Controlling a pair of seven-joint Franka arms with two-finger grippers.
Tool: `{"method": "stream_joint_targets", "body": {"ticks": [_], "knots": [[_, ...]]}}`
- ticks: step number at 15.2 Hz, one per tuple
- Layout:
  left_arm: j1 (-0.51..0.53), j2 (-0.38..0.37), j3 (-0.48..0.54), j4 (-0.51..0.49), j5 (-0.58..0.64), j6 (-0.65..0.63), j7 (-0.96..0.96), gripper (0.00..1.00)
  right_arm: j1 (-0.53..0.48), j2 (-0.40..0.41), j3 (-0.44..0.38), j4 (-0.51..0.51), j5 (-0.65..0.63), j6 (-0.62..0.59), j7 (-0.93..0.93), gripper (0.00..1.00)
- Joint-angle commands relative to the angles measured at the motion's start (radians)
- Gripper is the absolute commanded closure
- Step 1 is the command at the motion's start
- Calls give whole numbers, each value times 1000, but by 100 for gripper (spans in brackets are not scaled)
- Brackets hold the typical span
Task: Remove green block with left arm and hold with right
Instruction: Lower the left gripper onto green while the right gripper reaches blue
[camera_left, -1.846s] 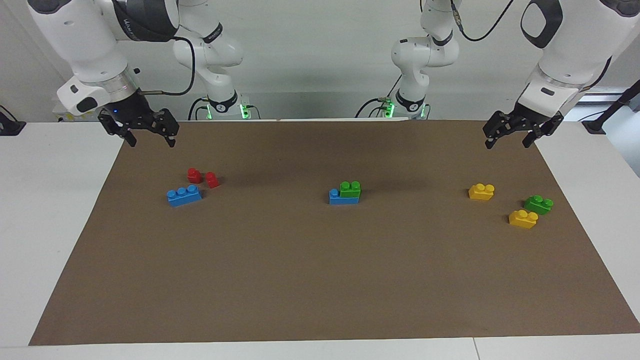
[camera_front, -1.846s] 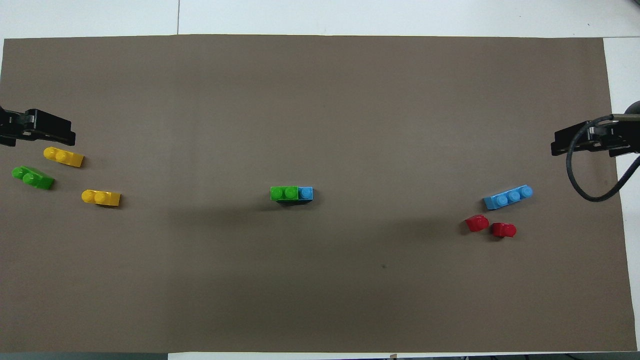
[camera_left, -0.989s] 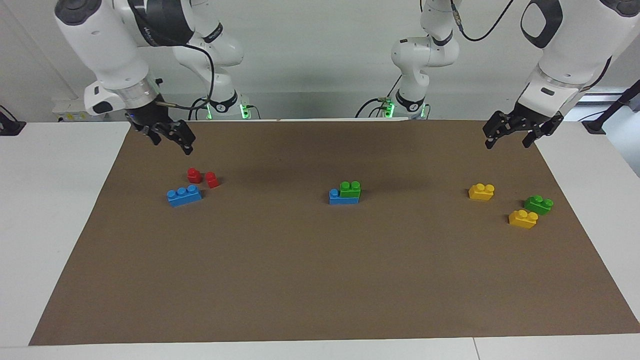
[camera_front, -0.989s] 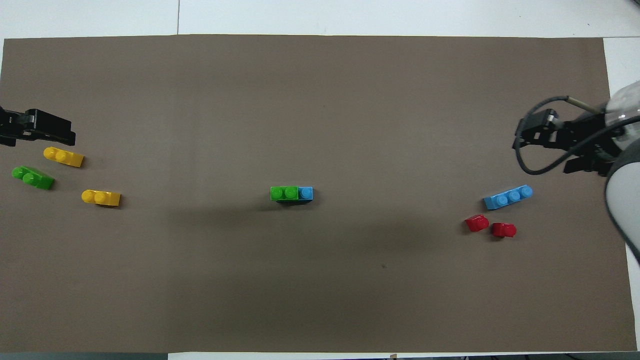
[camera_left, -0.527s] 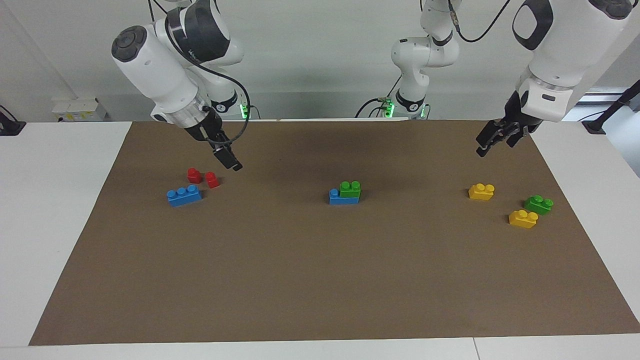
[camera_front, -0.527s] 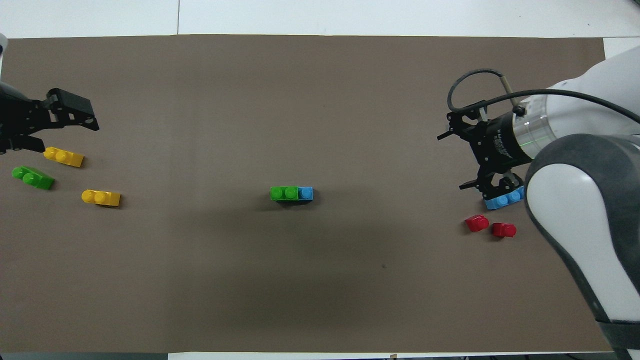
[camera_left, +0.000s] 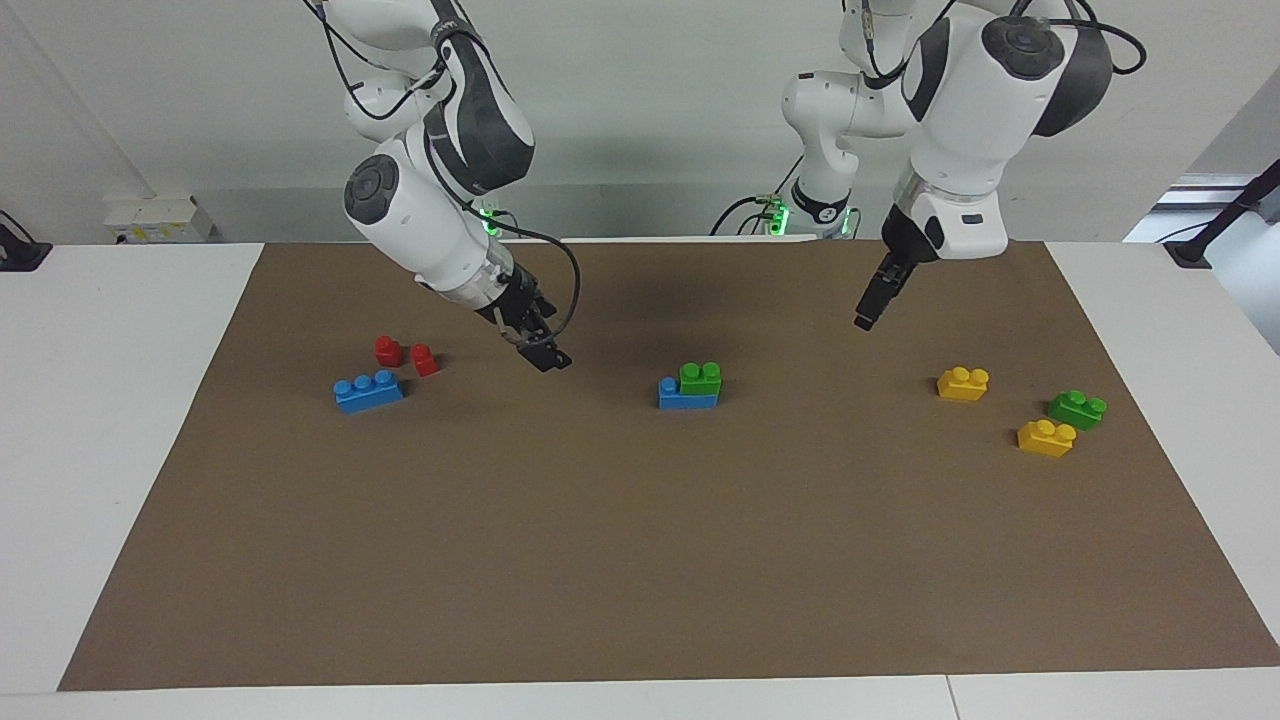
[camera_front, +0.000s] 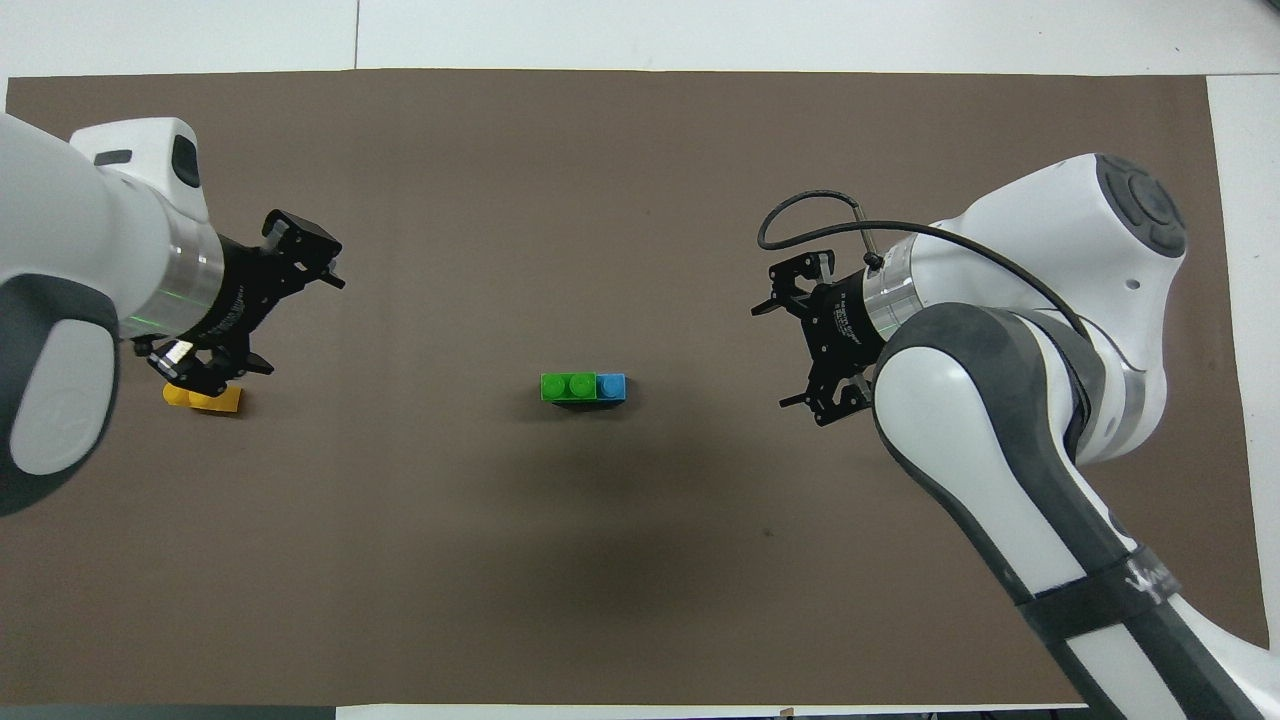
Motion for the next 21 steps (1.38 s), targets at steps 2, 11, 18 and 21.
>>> {"method": "stream_joint_targets", "body": {"ticks": [2, 11, 18, 21], "knots": [[-86, -69, 12, -122, -14, 80, -295, 0, 95, 16, -1, -82, 75, 189, 79, 0], [-327, 29, 15, -244, -11, 321, -907, 0, 186, 100, -1, -134, 164, 404, 142, 0], [-367, 131, 18, -259, 29, 462, -1099, 0, 254, 175, -1, -153, 218, 530, 134, 0], [-353, 137, 18, -264, 30, 482, -1103, 0, 267, 194, 0, -162, 241, 557, 113, 0]]}}
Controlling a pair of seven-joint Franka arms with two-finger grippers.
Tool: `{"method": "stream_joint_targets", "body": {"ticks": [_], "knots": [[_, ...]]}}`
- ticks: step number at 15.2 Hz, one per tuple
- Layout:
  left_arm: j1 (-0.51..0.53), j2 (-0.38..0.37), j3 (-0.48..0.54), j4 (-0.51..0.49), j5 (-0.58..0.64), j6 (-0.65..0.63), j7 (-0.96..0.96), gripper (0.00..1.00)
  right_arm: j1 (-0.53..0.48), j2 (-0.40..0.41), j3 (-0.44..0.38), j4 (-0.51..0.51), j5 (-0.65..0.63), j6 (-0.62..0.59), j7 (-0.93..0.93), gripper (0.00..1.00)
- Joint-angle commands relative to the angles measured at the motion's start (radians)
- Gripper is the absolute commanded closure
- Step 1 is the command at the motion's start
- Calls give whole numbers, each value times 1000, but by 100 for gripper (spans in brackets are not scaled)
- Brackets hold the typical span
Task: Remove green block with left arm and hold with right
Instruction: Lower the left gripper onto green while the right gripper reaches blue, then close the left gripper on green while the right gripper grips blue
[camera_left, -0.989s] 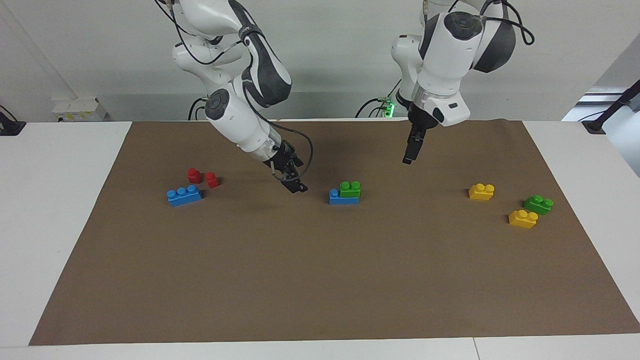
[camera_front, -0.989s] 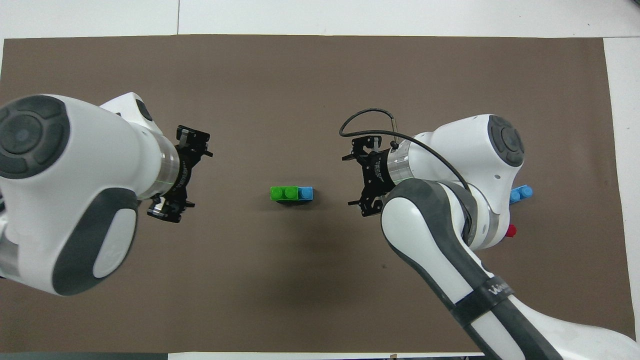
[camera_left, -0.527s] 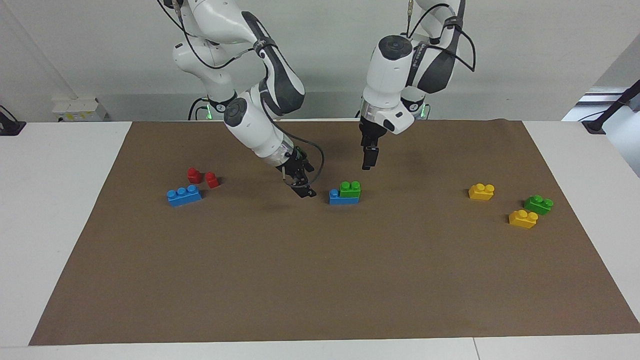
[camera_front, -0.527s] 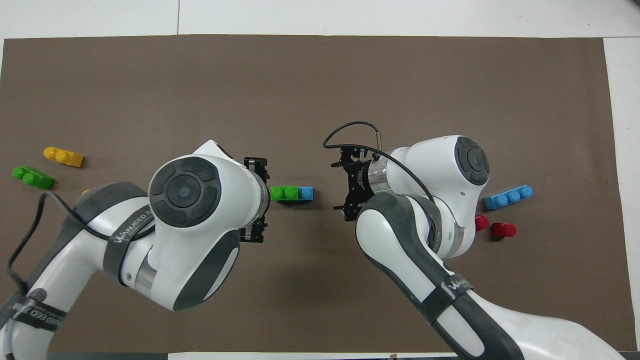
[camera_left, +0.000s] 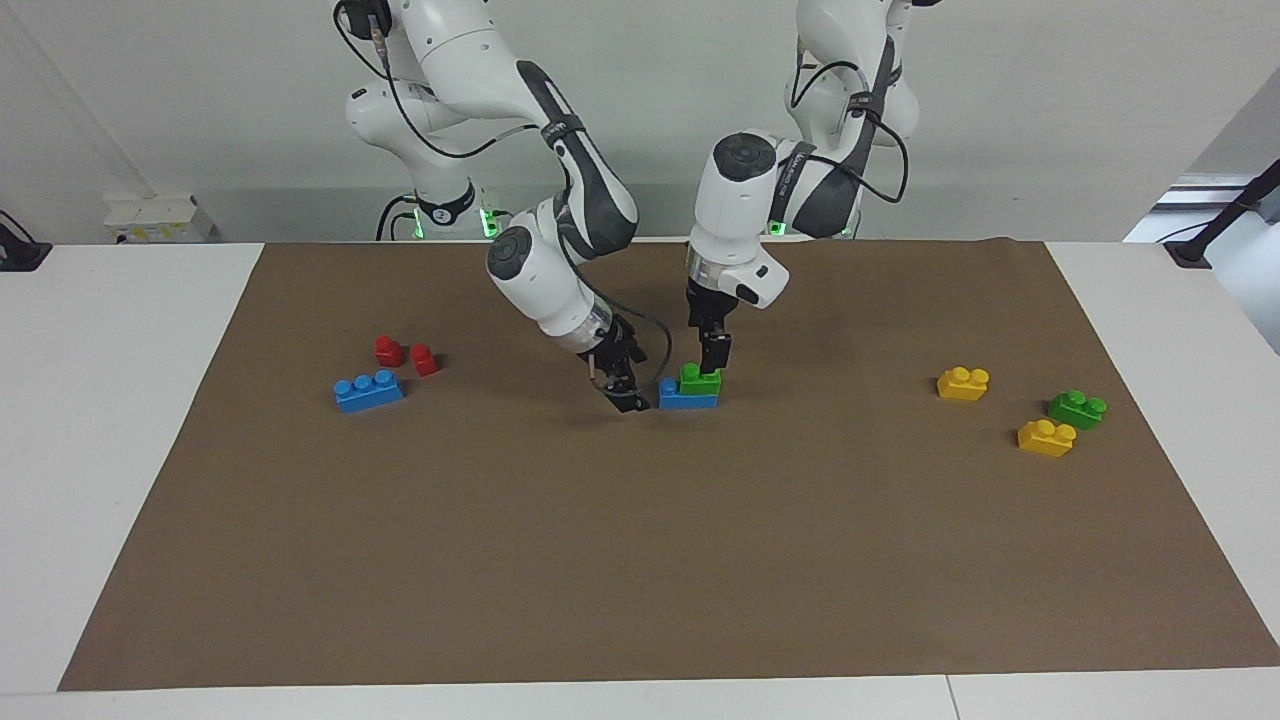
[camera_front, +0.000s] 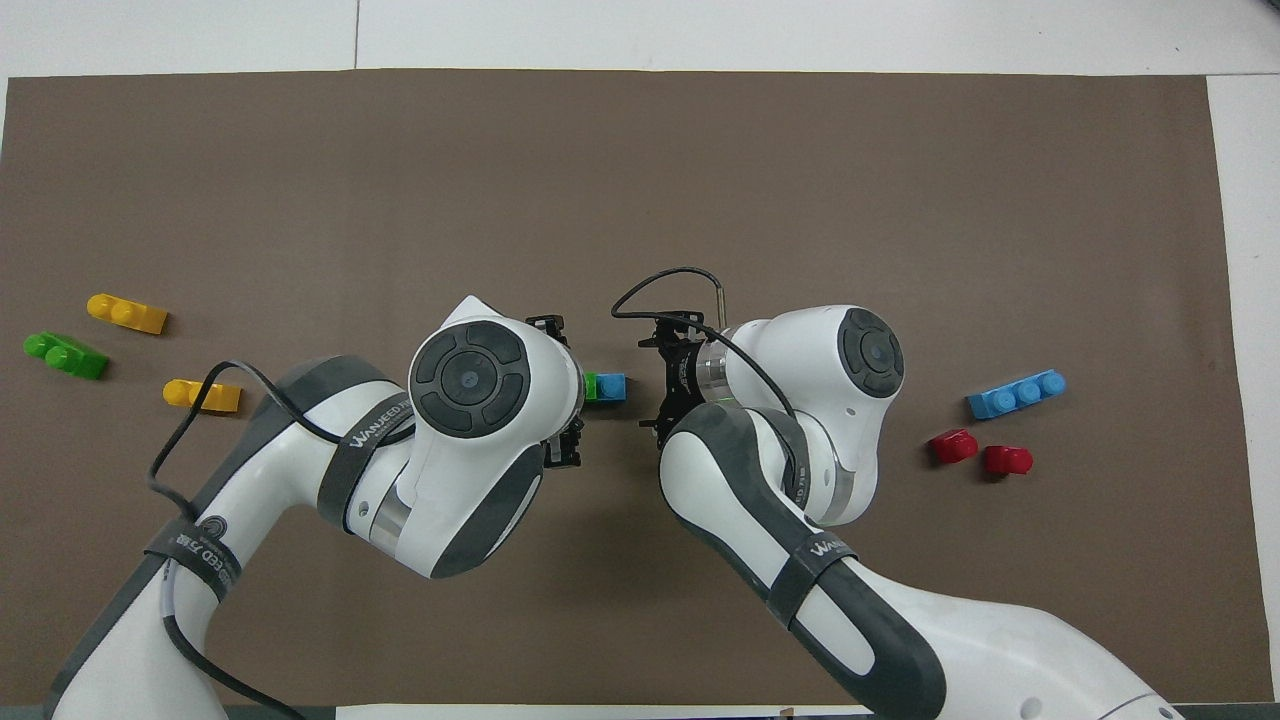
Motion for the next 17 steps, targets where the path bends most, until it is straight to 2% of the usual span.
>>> {"method": "stream_joint_targets", "body": {"ticks": [1, 8, 14, 15, 17], "knots": [[-8, 4, 16, -25, 20, 44, -29, 0, 15, 11, 0, -17, 34, 36, -36, 0], [-2, 18, 21, -77, 40, 99, -34, 0, 69, 48, -2, -14, 72, 117, -39, 0], [13, 47, 22, -73, 61, 130, -63, 0, 98, 71, -2, -8, 72, 152, -39, 0], [15, 48, 22, -73, 63, 131, -63, 0, 96, 71, -2, -8, 72, 152, -39, 3], [17, 59, 22, -73, 63, 142, -63, 0, 96, 71, -2, -8, 72, 152, -39, 14]]}}
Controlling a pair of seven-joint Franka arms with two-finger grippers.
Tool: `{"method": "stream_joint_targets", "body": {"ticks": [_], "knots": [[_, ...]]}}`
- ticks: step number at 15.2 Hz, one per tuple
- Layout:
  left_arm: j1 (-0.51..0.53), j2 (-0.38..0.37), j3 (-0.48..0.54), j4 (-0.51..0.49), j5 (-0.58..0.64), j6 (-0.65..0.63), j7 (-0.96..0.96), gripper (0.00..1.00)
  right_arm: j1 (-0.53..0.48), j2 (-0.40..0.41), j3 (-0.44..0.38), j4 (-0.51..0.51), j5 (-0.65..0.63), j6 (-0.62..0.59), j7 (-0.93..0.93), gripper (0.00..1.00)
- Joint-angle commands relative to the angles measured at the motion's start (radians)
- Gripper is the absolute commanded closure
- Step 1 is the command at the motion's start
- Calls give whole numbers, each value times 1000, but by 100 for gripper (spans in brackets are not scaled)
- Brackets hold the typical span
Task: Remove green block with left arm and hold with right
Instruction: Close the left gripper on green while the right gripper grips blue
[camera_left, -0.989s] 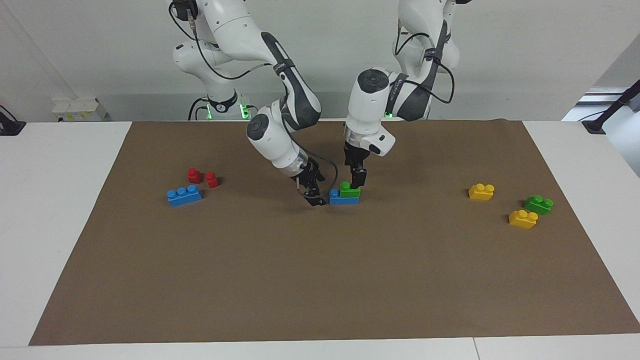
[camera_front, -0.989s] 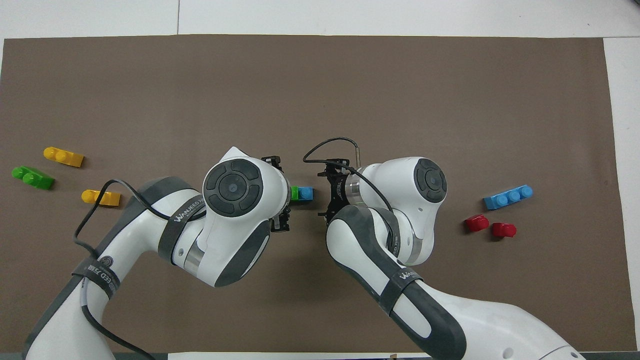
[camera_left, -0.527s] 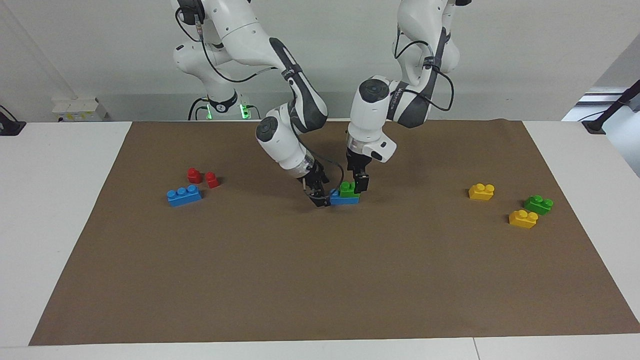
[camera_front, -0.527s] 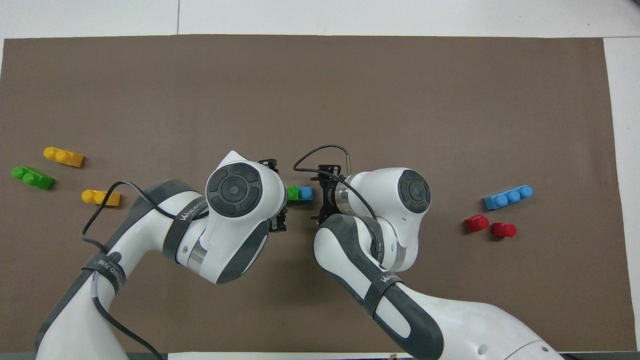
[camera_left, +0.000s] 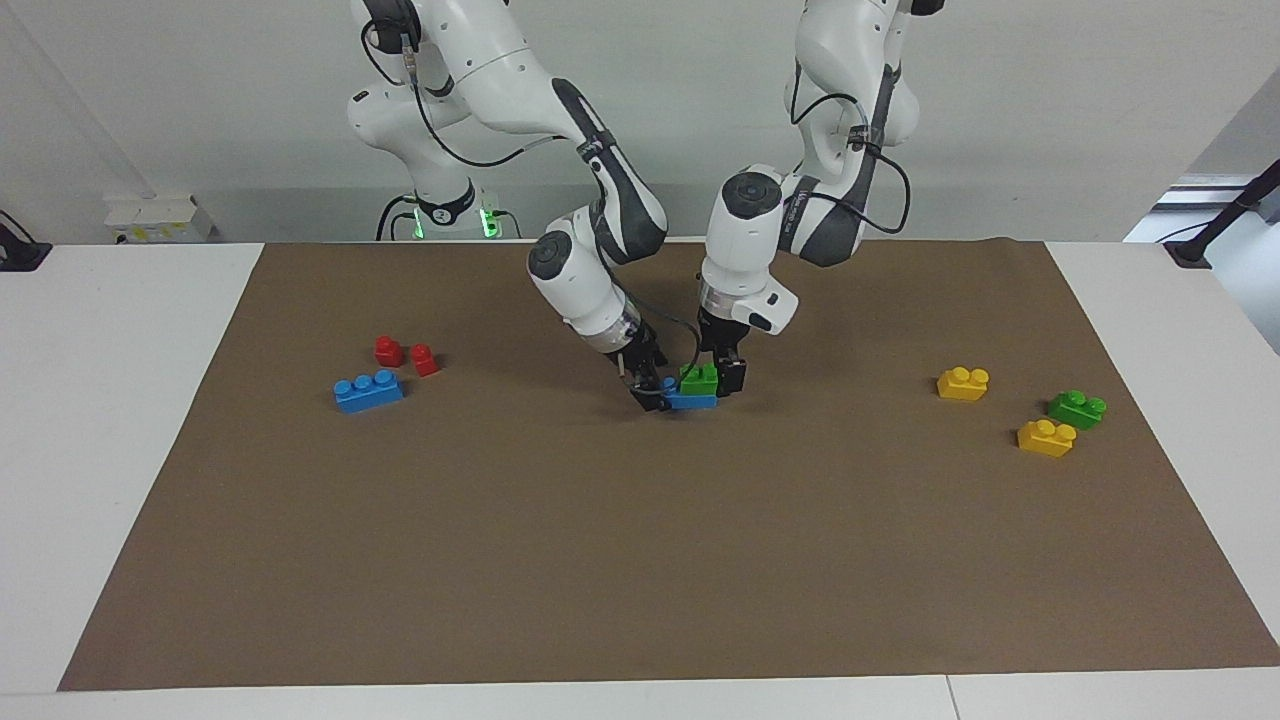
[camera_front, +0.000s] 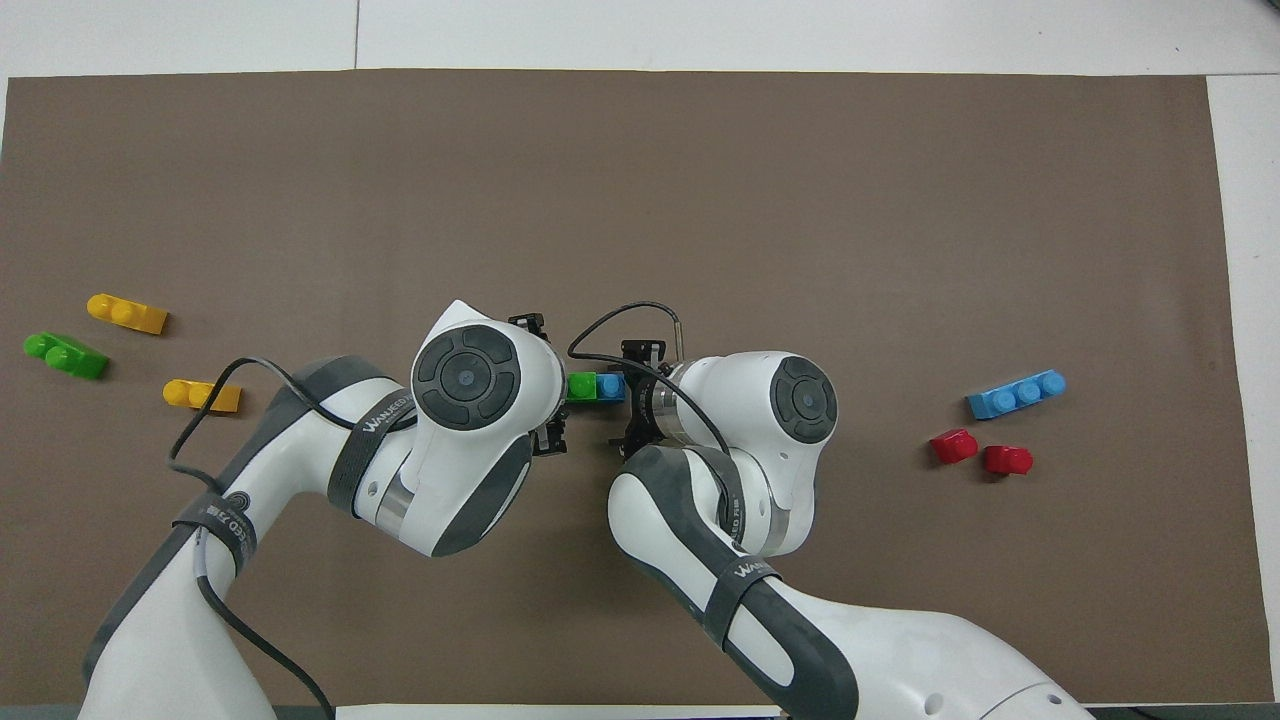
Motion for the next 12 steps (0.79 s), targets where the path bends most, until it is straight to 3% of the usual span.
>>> {"method": "stream_joint_targets", "body": {"ticks": [1, 2, 3, 4, 5, 12], "knots": [[7, 11, 0, -9, 24, 32, -23, 0, 1, 6, -2, 1, 35, 22, -35, 25], [7, 12, 0, -9, 24, 35, -23, 0, 1, 6, -2, 3, 35, 22, -35, 35], [7, 22, 0, -9, 27, 37, -23, 0, -2, 6, -2, 3, 35, 22, -37, 53], [7, 23, 0, -7, 35, 37, -24, 0, -3, 6, -2, 3, 35, 19, -55, 80], [7, 25, -2, -7, 35, 37, -24, 0, -6, 6, -2, 3, 35, 18, -70, 100], [7, 25, 0, -7, 44, 38, -26, 0, -9, 6, -2, 0, 36, 15, -97, 100]]}}
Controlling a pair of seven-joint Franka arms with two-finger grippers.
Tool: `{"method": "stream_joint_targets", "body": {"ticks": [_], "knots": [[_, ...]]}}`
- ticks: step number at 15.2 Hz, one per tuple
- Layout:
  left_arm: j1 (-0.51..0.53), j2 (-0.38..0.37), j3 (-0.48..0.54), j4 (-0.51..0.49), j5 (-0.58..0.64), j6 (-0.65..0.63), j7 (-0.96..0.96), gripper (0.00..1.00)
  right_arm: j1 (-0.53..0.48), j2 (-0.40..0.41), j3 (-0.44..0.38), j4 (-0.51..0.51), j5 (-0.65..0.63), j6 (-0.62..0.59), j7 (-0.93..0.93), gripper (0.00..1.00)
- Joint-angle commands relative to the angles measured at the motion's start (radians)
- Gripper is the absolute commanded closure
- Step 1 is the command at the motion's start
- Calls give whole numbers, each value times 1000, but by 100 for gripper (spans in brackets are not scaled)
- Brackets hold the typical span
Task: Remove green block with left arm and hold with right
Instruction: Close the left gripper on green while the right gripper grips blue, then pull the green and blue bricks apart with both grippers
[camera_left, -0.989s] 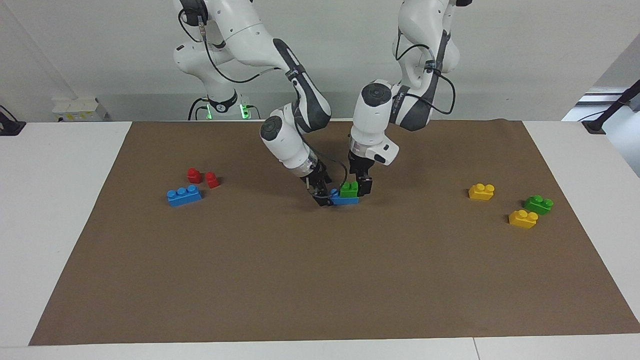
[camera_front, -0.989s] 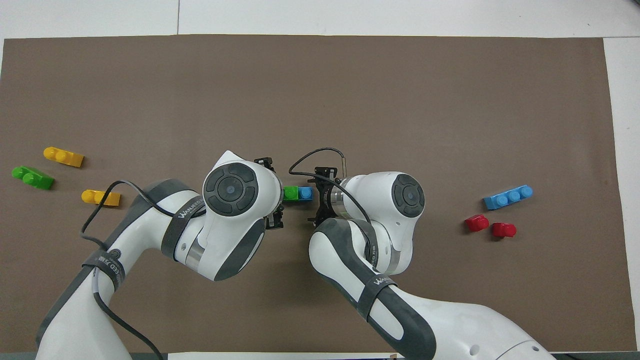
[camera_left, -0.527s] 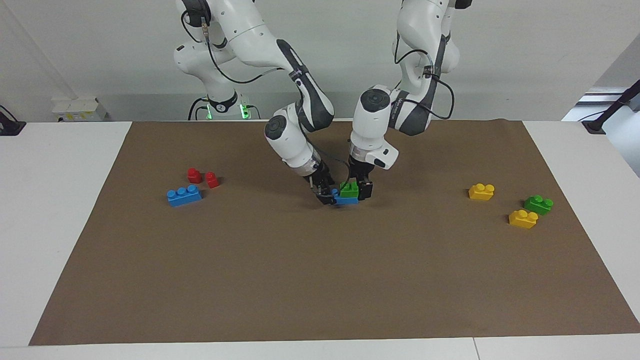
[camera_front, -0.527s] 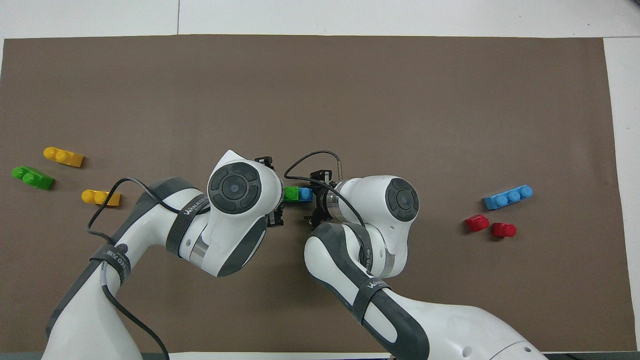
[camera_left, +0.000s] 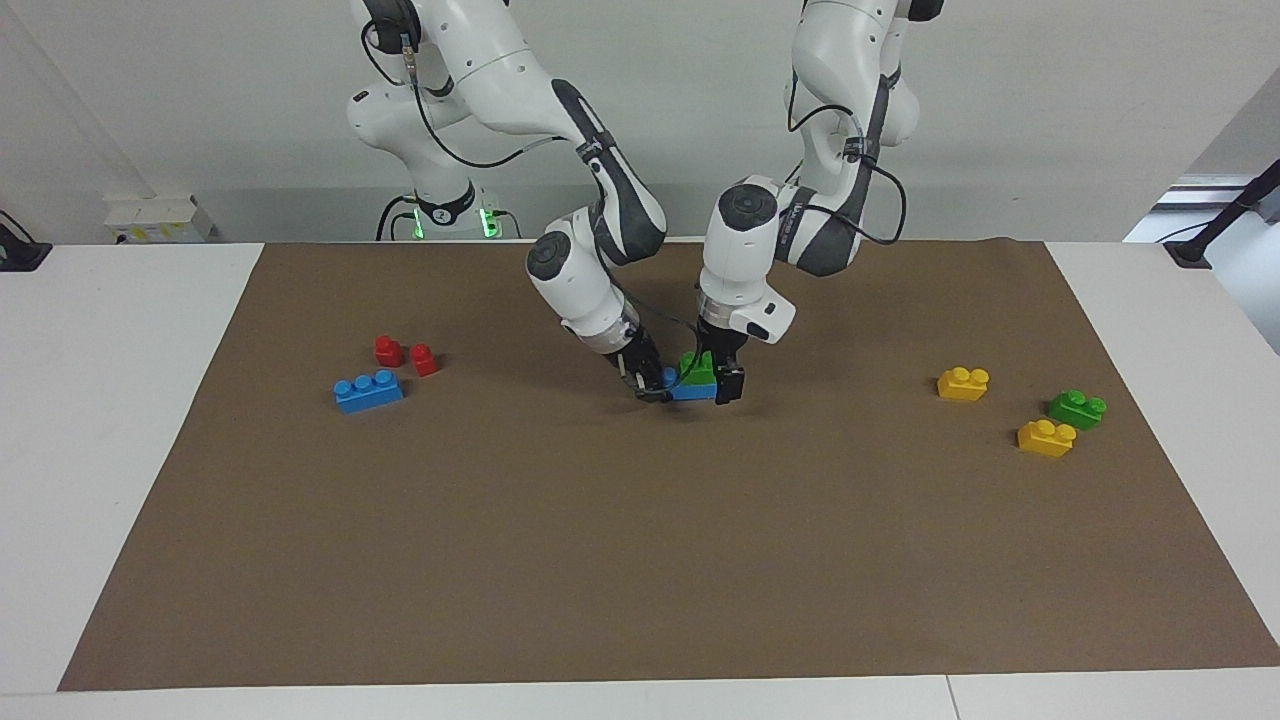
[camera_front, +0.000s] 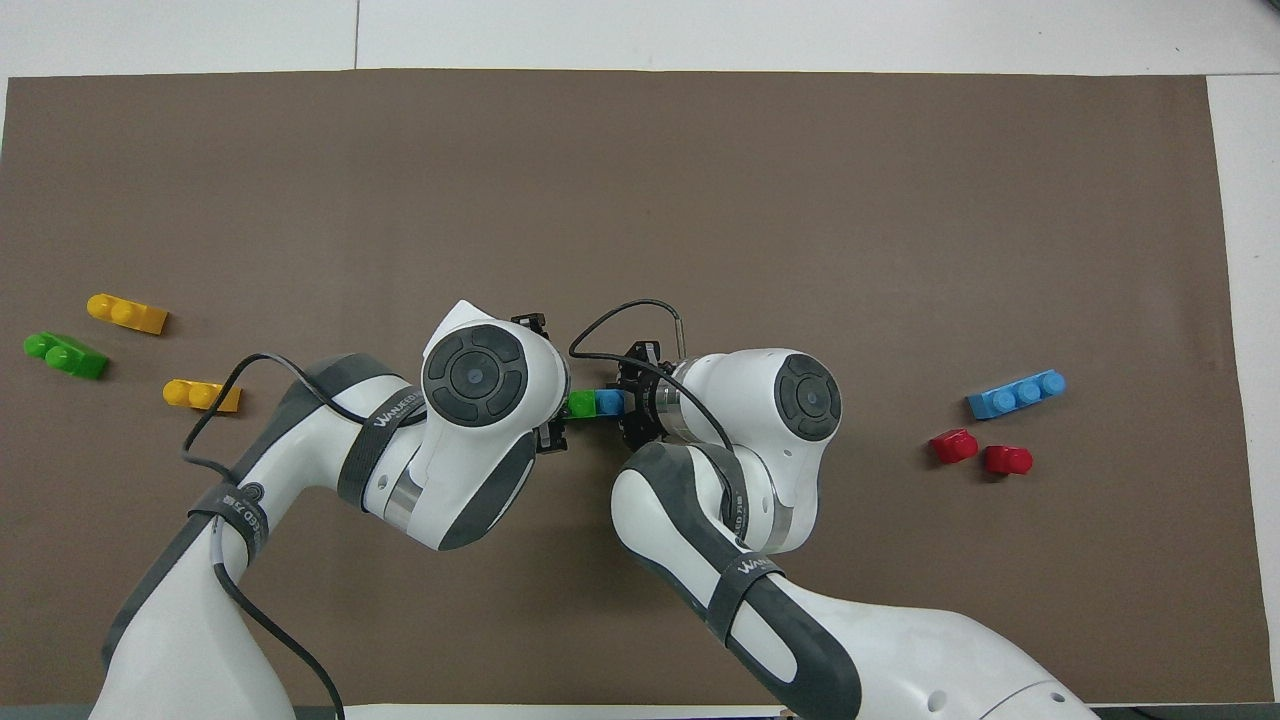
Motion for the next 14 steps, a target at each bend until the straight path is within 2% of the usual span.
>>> {"method": "stream_joint_targets", "body": {"ticks": [1, 2, 4, 5, 11, 14], "knots": [[6, 1, -2, -7, 43, 18, -21, 6, -8, 6, 5, -1, 36, 14, -44, 100], [5, 1, -2, -7, 46, 18, -19, 17, -8, 6, 5, -1, 37, 14, -44, 100], [2, 1, -2, -6, 48, 15, -12, 82, -6, 6, 5, -1, 37, 19, -47, 100], [1, -1, -2, -4, 48, 15, -12, 100, -2, 6, 5, -1, 37, 22, -50, 100], [3, -44, -2, 11, 48, -2, -2, 100, -3, 6, 5, -1, 37, 20, -50, 100], [35, -84, -2, 63, 48, -100, 14, 100, -3, 6, 5, -1, 37, 20, -50, 100]]}}
